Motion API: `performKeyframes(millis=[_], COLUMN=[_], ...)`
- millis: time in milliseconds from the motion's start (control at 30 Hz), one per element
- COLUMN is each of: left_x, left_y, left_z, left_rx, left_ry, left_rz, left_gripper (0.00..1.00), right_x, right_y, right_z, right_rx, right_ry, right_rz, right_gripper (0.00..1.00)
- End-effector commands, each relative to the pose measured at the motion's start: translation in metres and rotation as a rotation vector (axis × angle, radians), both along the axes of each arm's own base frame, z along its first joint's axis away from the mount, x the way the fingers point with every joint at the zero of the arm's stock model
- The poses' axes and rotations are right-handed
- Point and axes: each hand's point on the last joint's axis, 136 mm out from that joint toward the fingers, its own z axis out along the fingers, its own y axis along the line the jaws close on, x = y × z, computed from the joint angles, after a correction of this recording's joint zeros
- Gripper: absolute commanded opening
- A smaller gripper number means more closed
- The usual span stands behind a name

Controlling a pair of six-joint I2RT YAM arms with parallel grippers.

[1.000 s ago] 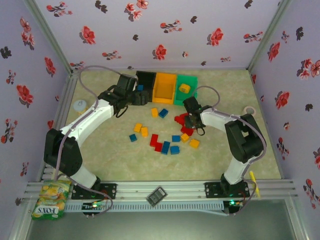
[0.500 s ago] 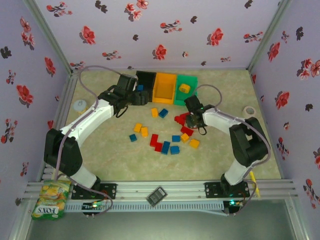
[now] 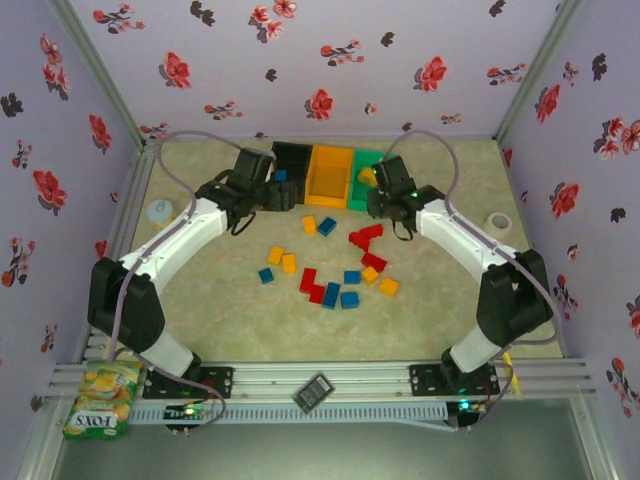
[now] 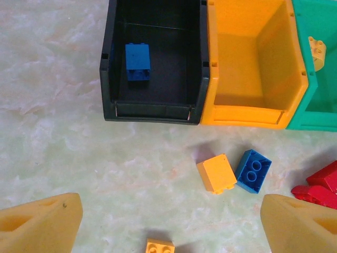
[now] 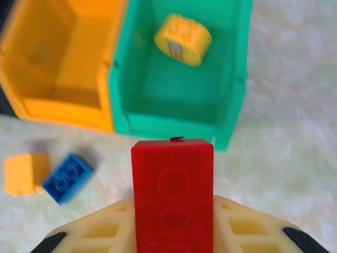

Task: Sort the legos into containers by color

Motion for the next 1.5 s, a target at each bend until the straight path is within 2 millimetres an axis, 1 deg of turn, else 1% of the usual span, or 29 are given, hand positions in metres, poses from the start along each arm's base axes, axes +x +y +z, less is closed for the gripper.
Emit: performKeyframes(millis=[0,167,233,267,433,600,633,667,733,767,800,867,933,1033,1100,1200,1233,1333,1400,1467], left_x=[-0.005,-0.011,-0.014,-0.016,-0.022,-0.027,-0.027,-0.028,-0.031,-0.031,-0.033,-0.037,-0.043,-0.056,-0.067,-0.084,-0.091,-0.107,-0.113,-0.115], left_y=[-0.002,0.001,0.002,0.004,0.008,0.01,0.011,0.011,0.012,0.015,0.02,0.027,0.033,0.04,0.045,0.048,0.047,0.043,0.039,0.036], left_z=[0.028,0.032,0.032,0.031,0.026,0.018,0.016,0.014,0.01,0.007,0.004,-0.004,-0.011,-0.021,-0.033,-0.053,-0.062,-0.086,-0.104,-0.118], left_rx=[-0.035,-0.039,-0.038,-0.036,-0.035,-0.032,-0.031,-0.029,-0.031,-0.032,-0.035,-0.044,-0.067,-0.086,-0.102,-0.126,-0.127,-0.119,-0.1,-0.071], left_ry=[-0.043,-0.045,-0.041,-0.039,-0.026,-0.007,-0.004,0.002,0.012,0.015,0.02,0.036,0.057,0.077,0.104,0.147,0.164,0.212,0.249,0.291], left_rz=[-0.006,-0.002,-0.001,0.002,0.015,0.023,0.023,0.025,0.031,0.054,0.088,0.138,0.193,0.264,0.319,0.381,0.397,0.432,0.433,0.425], left_gripper=[0.88,0.88,0.88,0.88,0.88,0.88,0.88,0.88,0.87,0.87,0.88,0.88,0.87,0.87,0.87,0.87,0.86,0.86,0.86,0.84], right_x=[0.032,0.076,0.091,0.097,0.123,0.141,0.144,0.147,0.151,0.152,0.154,0.154,0.151,0.141,0.129,0.105,0.096,0.072,0.059,0.049], right_y=[0.024,0.05,0.059,0.064,0.085,0.099,0.101,0.103,0.106,0.107,0.107,0.106,0.104,0.099,0.096,0.092,0.091,0.086,0.081,0.072], right_z=[0.012,0.021,0.02,0.016,0.004,-0.009,-0.009,-0.012,-0.013,-0.012,-0.011,-0.006,0.0,0.01,0.019,0.021,0.019,0.021,0.019,0.019], right_rx=[0.067,0.084,0.08,0.077,0.102,0.107,0.11,0.111,0.109,0.106,0.103,0.096,0.088,0.087,0.088,0.082,0.079,0.074,0.06,0.03], right_ry=[-0.059,-0.112,-0.116,-0.107,-0.103,-0.09,-0.092,-0.087,-0.085,-0.086,-0.087,-0.093,-0.098,-0.104,-0.12,-0.121,-0.117,-0.118,-0.11,-0.102], right_rz=[0.024,0.051,0.065,0.073,0.107,0.126,0.13,0.134,0.14,0.142,0.143,0.146,0.147,0.149,0.154,0.163,0.168,0.179,0.183,0.177], right_gripper=[0.27,0.28,0.28,0.28,0.28,0.3,0.32,0.36,0.51,0.57,0.6,0.64,0.64,0.64,0.63,0.63,0.63,0.62,0.63,0.62])
